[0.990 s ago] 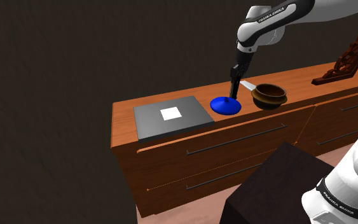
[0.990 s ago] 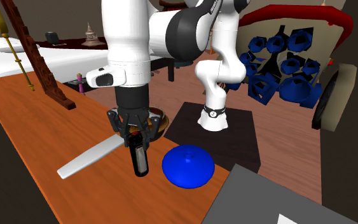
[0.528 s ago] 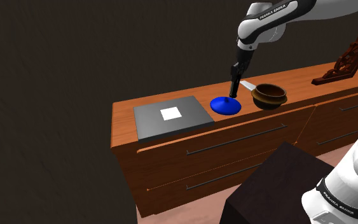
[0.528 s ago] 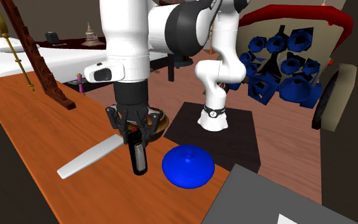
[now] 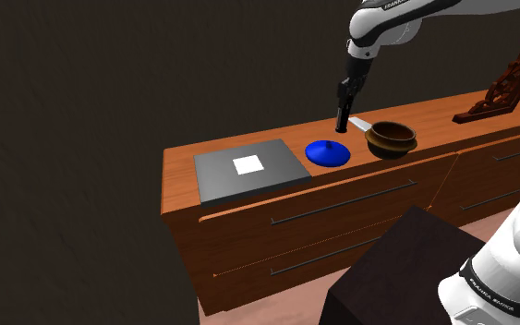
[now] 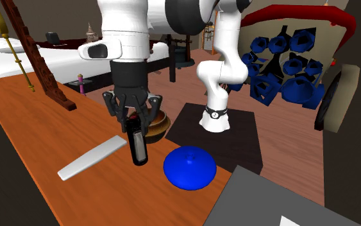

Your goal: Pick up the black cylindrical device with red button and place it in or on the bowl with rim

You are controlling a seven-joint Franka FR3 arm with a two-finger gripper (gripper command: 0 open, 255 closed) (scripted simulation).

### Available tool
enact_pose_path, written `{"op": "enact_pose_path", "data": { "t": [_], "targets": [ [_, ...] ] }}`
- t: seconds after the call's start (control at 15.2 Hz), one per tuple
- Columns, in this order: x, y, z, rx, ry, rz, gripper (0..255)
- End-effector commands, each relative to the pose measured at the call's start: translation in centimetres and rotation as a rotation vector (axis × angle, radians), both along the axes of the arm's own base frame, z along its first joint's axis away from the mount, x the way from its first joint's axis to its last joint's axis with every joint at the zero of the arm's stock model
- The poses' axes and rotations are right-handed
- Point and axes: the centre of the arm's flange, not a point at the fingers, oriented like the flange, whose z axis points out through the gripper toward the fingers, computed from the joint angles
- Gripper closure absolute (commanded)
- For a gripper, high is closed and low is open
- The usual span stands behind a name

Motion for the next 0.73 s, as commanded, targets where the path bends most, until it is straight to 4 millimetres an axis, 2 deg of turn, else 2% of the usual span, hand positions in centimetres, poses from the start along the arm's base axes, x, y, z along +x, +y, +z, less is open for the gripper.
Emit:
{"op": "enact_pose_path", "data": {
  "t": [0.0,0.66],
  "targets": [
    [0.0,0.0,1.1,0.0,0.0,0.0,255],
    [0.0,0.0,6.4,0.0,0.0,0.0,255]
  ]
}}
